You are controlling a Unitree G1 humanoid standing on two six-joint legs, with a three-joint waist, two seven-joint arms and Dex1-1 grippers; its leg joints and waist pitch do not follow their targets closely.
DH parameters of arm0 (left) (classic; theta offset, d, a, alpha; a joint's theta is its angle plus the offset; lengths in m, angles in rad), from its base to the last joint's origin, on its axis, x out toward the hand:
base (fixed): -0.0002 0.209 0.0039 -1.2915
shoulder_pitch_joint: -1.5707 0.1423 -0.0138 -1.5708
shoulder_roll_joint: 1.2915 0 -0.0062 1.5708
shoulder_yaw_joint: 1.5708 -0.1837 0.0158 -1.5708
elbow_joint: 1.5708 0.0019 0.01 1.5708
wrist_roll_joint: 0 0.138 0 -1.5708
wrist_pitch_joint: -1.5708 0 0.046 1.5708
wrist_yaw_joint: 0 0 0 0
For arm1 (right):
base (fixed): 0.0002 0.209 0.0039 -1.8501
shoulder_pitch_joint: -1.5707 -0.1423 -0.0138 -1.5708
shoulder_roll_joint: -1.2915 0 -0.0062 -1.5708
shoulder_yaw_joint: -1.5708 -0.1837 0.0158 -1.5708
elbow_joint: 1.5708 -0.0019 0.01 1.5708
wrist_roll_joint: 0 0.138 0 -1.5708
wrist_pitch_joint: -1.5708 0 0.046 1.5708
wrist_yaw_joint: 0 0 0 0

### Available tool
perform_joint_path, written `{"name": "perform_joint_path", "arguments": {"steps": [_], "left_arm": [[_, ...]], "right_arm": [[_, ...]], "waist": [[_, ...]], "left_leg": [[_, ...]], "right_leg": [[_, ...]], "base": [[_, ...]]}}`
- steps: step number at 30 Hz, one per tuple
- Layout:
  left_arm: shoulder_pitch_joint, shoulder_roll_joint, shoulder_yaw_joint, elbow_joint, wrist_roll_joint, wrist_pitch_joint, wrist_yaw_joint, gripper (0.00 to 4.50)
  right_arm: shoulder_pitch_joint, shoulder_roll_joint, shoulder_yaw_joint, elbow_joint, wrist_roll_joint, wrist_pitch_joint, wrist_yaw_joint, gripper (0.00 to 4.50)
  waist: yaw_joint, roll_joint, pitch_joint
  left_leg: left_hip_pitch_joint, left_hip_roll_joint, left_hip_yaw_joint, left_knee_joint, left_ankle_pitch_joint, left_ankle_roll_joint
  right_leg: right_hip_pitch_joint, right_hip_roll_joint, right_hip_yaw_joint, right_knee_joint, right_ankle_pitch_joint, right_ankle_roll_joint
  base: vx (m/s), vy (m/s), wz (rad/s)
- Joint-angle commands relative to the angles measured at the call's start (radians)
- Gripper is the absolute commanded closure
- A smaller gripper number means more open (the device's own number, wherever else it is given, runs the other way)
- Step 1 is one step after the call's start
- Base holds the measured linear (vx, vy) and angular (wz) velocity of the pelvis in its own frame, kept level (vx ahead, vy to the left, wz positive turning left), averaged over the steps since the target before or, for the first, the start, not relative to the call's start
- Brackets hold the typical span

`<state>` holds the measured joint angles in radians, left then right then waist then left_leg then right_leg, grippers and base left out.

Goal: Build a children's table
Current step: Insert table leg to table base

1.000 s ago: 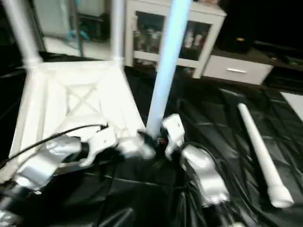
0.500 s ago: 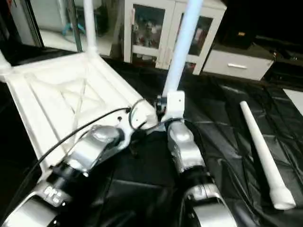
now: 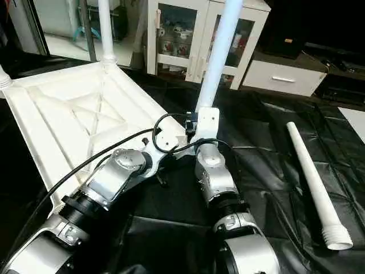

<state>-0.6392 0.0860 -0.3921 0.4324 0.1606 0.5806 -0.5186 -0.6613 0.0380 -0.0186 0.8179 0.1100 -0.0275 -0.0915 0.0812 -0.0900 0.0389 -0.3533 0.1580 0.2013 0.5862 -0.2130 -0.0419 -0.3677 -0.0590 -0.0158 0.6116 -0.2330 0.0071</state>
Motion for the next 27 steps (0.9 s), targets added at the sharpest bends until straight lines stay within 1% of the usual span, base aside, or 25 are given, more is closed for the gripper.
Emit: {"name": "perform_joint_path", "arguments": {"steps": [1,2,3,4,5,7,8,9,10,11,12,13,15,16,17,18,20,22,23,24,25,26,27], "left_arm": [[-0.046,-0.001,0.007,-0.019,0.015,-0.035,0.013,4.50],[-0.045,0.001,0.006,-0.018,0.013,-0.036,0.010,4.50],[-0.046,0.002,0.005,-0.017,0.013,-0.037,0.009,4.50],[-0.046,0.003,0.005,-0.017,0.013,-0.038,0.008,4.50],[-0.045,0.006,0.005,-0.017,0.012,-0.039,0.005,4.50],[-0.045,0.007,0.005,-0.017,0.012,-0.040,0.004,4.50],[-0.045,0.011,0.005,-0.019,0.012,-0.041,-0.001,4.50],[-0.045,0.017,0.004,-0.022,0.010,-0.042,-0.009,4.50],[-0.043,0.019,0.003,-0.024,0.010,-0.042,-0.011,4.50],[-0.043,0.020,0.003,-0.026,0.010,-0.042,-0.011,4.50],[-0.042,0.021,0.003,-0.027,0.010,-0.042,-0.012,4.50],[-0.041,0.021,0.002,-0.028,0.010,-0.042,-0.012,4.50],[-0.038,0.023,0.002,-0.030,0.008,-0.042,-0.015,4.50],[-0.036,0.026,0.001,-0.033,0.007,-0.042,-0.019,4.50],[-0.034,0.028,0.000,-0.034,0.005,-0.043,-0.021,4.50],[-0.033,0.030,-0.001,-0.035,0.004,-0.042,-0.023,4.50],[-0.030,0.033,-0.003,-0.037,0.003,-0.043,-0.029,4.50],[-0.028,0.038,-0.005,-0.038,0.002,-0.045,-0.037,4.50],[-0.023,0.043,-0.007,-0.043,0.000,-0.047,-0.044,4.50],[-0.020,0.048,-0.009,-0.045,0.000,-0.051,-0.051,4.50],[-0.020,0.048,-0.009,-0.045,-0.001,-0.051,-0.052,4.50],[-0.008,0.065,-0.016,-0.057,-0.005,-0.057,-0.075,4.50],[0.012,0.094,-0.028,-0.076,-0.008,-0.058,-0.114,4.50]], "right_arm": [[0.058,0.000,-0.008,0.112,-0.014,0.041,0.013,2.63],[0.056,0.000,-0.011,0.105,-0.007,0.029,0.033,2.28],[0.052,-0.001,-0.013,0.100,-0.003,0.020,0.044,2.07],[0.050,-0.003,-0.014,0.097,-0.001,0.015,0.050,1.93],[0.044,-0.008,-0.014,0.089,-0.001,0.004,0.057,1.93],[0.043,-0.010,-0.014,0.088,-0.002,0.000,0.057,1.74],[0.040,-0.017,-0.010,0.069,-0.001,-0.005,0.077,1.59],[0.036,-0.026,-0.002,0.043,-0.002,-0.010,0.105,1.50],[0.036,-0.029,0.001,0.027,-0.001,-0.012,0.120,1.46],[0.036,-0.031,0.001,0.021,-0.001,-0.014,0.128,1.40],[0.038,-0.032,0.002,0.014,-0.001,-0.015,0.131,1.29],[0.039,-0.032,0.002,0.009,-0.001,-0.016,0.134,1.29],[0.047,-0.037,0.006,-0.030,0.002,-0.016,0.165,1.05],[0.058,-0.045,0.012,-0.082,0.007,-0.015,0.200,0.98],[0.073,-0.054,0.022,-0.131,0.010,-0.013,0.230,0.92],[0.083,-0.057,0.024,-0.155,0.017,-0.012,0.247,0.84],[0.103,-0.064,0.028,-0.201,0.027,-0.004,0.278,0.62],[0.120,-0.072,0.034,-0.241,0.035,0.005,0.302,0.39],[0.141,-0.082,0.036,-0.284,0.045,0.019,0.321,0.28],[0.153,-0.089,0.036,-0.309,0.052,0.030,0.333,0.18],[0.154,-0.090,0.036,-0.311,0.052,0.031,0.334,0.18],[0.193,-0.119,0.037,-0.387,0.063,0.076,0.365,0.04],[0.240,-0.175,0.050,-0.473,0.058,0.145,0.407,0.04]], "waist": [[-0.006,0.013,-0.036],[-0.006,0.015,-0.037],[-0.006,0.015,-0.036],[-0.007,0.014,-0.036],[-0.006,0.012,-0.036],[-0.005,0.014,-0.040],[-0.003,0.011,-0.042],[-0.003,0.011,-0.042],[-0.002,0.011,-0.043],[0.000,0.008,-0.047],[0.002,0.008,-0.048],[0.002,0.006,-0.045],[0.002,0.008,-0.043],[0.002,0.006,-0.041],[0.003,0.007,-0.041],[0.003,0.005,-0.040],[0.002,0.006,-0.039],[0.003,0.004,-0.040],[0.003,0.002,-0.040],[0.005,0.004,-0.040],[0.006,0.004,-0.040],[0.004,-0.001,-0.040],[0.009,0.000,-0.040]], "left_leg": [[0.017,0.080,-0.040,-0.087,-0.189,-0.040],[0.018,0.082,-0.040,-0.087,-0.193,-0.038],[0.018,0.082,-0.040,-0.088,-0.194,-0.038],[0.018,0.082,-0.040,-0.087,-0.194,-0.037],[0.017,0.082,-0.040,-0.088,-0.196,-0.035],[0.018,0.082,-0.038,-0.084,-0.174,-0.034],[0.016,0.082,-0.038,-0.081,-0.137,-0.027],[0.015,0.079,-0.036,-0.078,-0.102,-0.011],[0.013,0.079,-0.035,-0.076,-0.085,-0.003],[0.010,0.077,-0.033,-0.068,-0.031,0.024],[0.010,0.077,-0.032,-0.066,-0.016,0.031],[0.008,0.077,-0.030,-0.066,-0.006,0.046],[0.009,0.078,-0.030,-0.068,-0.027,0.050],[0.010,0.081,-0.031,-0.070,-0.057,0.046],[0.010,0.082,-0.033,-0.070,-0.069,0.045],[0.008,0.083,-0.033,-0.070,-0.064,0.045],[0.008,0.082,-0.033,-0.070,-0.056,0.050],[0.009,0.081,-0.032,-0.068,-0.047,0.055],[0.008,0.081,-0.033,-0.068,-0.040,0.059],[0.009,0.081,-0.032,-0.066,-0.035,0.063],[0.009,0.081,-0.033,-0.066,-0.030,0.065],[0.008,0.080,-0.033,-0.066,-0.023,0.070],[0.008,0.082,-0.033,-0.065,-0.013,0.074]], "right_leg": [[0.010,-0.092,0.044,-0.069,-0.046,-0.165],[0.009,-0.093,0.044,-0.069,-0.049,-0.166],[0.009,-0.092,0.043,-0.069,-0.049,-0.167],[0.008,-0.091,0.043,-0.069,-0.047,-0.168],[0.010,-0.091,0.043,-0.070,-0.047,-0.169],[0.010,-0.093,0.043,-0.066,-0.021,-0.180],[0.014,-0.092,0.042,-0.060,0.026,-0.185],[0.015,-0.089,0.041,-0.055,0.072,-0.190],[0.017,-0.090,0.042,-0.053,0.094,-0.194],[0.020,-0.090,0.042,-0.046,0.167,-0.207],[0.020,-0.090,0.042,-0.043,0.192,-0.212],[0.019,-0.088,0.042,-0.043,0.212,-0.221],[0.018,-0.089,0.041,-0.046,0.181,-0.228],[0.017,-0.091,0.041,-0.050,0.139,-0.231],[0.019,-0.091,0.041,-0.050,0.117,-0.228],[0.019,-0.092,0.041,-0.051,0.114,-0.225],[0.018,-0.093,0.042,-0.051,0.112,-0.227],[0.019,-0.091,0.042,-0.050,0.118,-0.229],[0.019,-0.092,0.042,-0.049,0.121,-0.234],[0.019,-0.091,0.042,-0.049,0.128,-0.235],[0.021,-0.091,0.042,-0.048,0.136,-0.233],[0.021,-0.089,0.041,-0.048,0.143,-0.236],[0.022,-0.092,0.041,-0.046,0.151,-0.234]], "base": [[0.000,0.000,0.00],[0.000,0.000,0.00],[0.000,0.000,0.00],[0.000,0.000,0.00],[0.000,0.000,0.00],[0.000,0.000,0.00],[0.000,0.000,0.00],[0.000,0.000,0.00],[0.000,0.000,0.00],[0.000,0.000,0.00],[0.000,0.000,0.00],[0.000,0.000,0.00],[0.000,0.000,0.00],[0.000,0.000,0.00],[0.000,0.000,0.00],[0.000,0.000,0.00],[0.000,0.000,0.00],[0.000,0.000,0.00],[0.000,0.000,0.00],[0.000,0.000,0.00],[0.000,0.000,0.00],[0.000,0.000,0.00],[0.000,0.000,0.00]]}}
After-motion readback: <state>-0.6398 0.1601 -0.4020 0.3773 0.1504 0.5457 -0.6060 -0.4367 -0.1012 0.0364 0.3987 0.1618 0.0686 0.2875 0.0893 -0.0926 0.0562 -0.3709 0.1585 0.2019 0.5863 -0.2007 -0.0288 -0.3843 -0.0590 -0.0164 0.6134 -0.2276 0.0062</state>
